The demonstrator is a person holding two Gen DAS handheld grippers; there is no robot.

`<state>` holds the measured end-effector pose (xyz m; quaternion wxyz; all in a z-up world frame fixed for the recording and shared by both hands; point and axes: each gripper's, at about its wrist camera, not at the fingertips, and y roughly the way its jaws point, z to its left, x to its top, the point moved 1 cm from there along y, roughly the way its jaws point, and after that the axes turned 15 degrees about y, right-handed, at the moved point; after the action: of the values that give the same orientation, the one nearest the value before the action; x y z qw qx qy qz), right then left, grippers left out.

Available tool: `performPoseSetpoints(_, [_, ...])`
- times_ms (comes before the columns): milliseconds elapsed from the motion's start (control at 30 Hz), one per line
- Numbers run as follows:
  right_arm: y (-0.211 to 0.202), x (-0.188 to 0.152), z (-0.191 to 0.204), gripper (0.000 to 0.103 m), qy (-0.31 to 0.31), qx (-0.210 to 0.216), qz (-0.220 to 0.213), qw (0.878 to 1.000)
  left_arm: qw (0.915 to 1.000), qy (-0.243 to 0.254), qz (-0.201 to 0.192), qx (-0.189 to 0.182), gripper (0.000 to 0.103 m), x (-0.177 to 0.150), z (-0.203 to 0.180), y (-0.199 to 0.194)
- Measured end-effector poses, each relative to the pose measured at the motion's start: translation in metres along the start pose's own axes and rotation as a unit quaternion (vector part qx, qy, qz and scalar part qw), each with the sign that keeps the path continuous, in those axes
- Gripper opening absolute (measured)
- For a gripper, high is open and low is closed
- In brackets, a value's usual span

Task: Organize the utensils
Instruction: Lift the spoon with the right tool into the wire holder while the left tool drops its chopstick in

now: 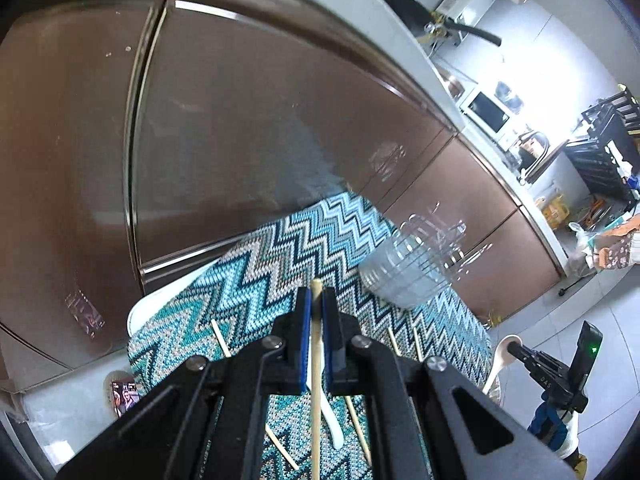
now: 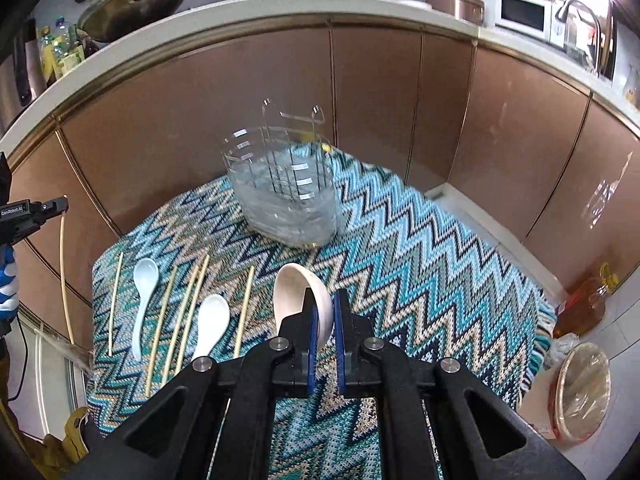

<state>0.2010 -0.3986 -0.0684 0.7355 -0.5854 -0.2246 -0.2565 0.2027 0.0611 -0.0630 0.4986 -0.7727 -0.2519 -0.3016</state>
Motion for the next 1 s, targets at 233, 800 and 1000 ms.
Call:
performPoseSetpoints(233, [-0.021, 0.016, 0.026, 0.007, -0.015, 0.002, -0.046, 0.999, 0.9992, 0.028, -0.03, 0.002, 0.005, 0.026, -0.019, -0.013])
performPoseSetpoints(800, [-0.024, 0.121, 0.058, 0.007, -0.011, -0.035, -0.226, 0.973, 0.9643, 0.12, -0.235, -0.016, 0.005, 0.165, -0.154, 0.028])
performPoseSetpoints(1000, [0.014, 0.133, 0.06, 0.007, -0.006, -0.06, -0.266, 0.962, 0.9529, 0.146, -0.266, 0.013, 0.005, 0.173, -0.194, 0.087])
